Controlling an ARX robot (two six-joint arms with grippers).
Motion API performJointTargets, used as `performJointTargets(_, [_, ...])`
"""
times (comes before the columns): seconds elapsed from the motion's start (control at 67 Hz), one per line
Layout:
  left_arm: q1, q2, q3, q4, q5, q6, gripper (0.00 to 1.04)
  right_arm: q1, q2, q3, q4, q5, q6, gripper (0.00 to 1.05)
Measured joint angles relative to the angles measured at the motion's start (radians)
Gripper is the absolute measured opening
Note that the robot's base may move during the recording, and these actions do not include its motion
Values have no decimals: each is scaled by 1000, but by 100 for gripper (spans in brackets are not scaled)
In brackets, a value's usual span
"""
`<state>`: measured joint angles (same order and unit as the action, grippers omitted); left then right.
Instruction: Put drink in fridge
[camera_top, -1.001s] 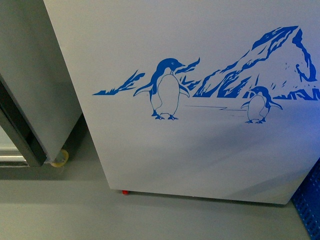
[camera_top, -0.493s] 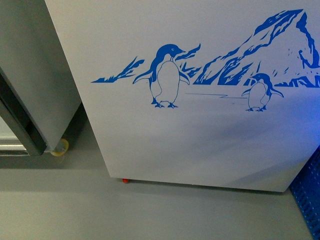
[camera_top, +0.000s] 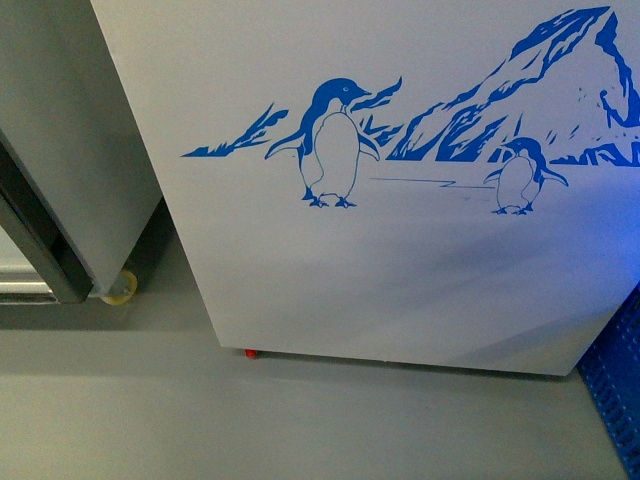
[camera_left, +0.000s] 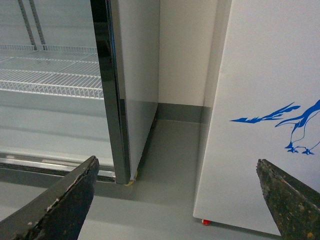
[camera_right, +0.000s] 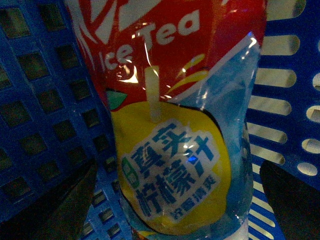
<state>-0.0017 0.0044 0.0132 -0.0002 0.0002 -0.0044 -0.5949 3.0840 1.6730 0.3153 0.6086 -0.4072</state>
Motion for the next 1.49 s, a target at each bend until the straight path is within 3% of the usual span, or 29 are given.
performJointTargets(0.134, [0, 0, 0, 0, 0, 0, 97, -6, 2, 6, -13, -8, 5, 65])
performJointTargets(0.254, [0, 0, 0, 0, 0, 0, 97, -14, 2, 5, -15, -30, 14, 53])
performJointTargets(0.269, [0, 0, 0, 0, 0, 0, 97, -14, 2, 3, -14, -32, 17, 51])
performJointTargets(0.284, [0, 0, 0, 0, 0, 0, 97, -26, -16, -26, 11, -57, 13, 41])
performJointTargets(0.314, [0, 0, 0, 0, 0, 0, 97, -31, -25, -40, 15, -66, 13, 40])
performJointTargets(0.612, [0, 0, 0, 0, 0, 0, 97, -45, -209, -309, 138, -210, 4, 39])
performJointTargets(0.777, [0, 0, 0, 0, 0, 0, 97, -39, -610, -617, 294, -381, 11, 39])
performJointTargets(0.881, [0, 0, 0, 0, 0, 0, 97, -39, -823, -762, 307, -466, 28, 39])
performJointTargets(1.09, [0, 0, 0, 0, 0, 0, 97, -39, -1296, -1035, 168, -668, 130, 39])
performJointTargets(1.24, [0, 0, 0, 0, 0, 0, 97, -34, -1641, -1111, 11, -777, 233, 39])
performJointTargets(1.493, [0, 0, 0, 0, 0, 0, 97, 24, -2087, -1159, -164, -838, 370, 39])
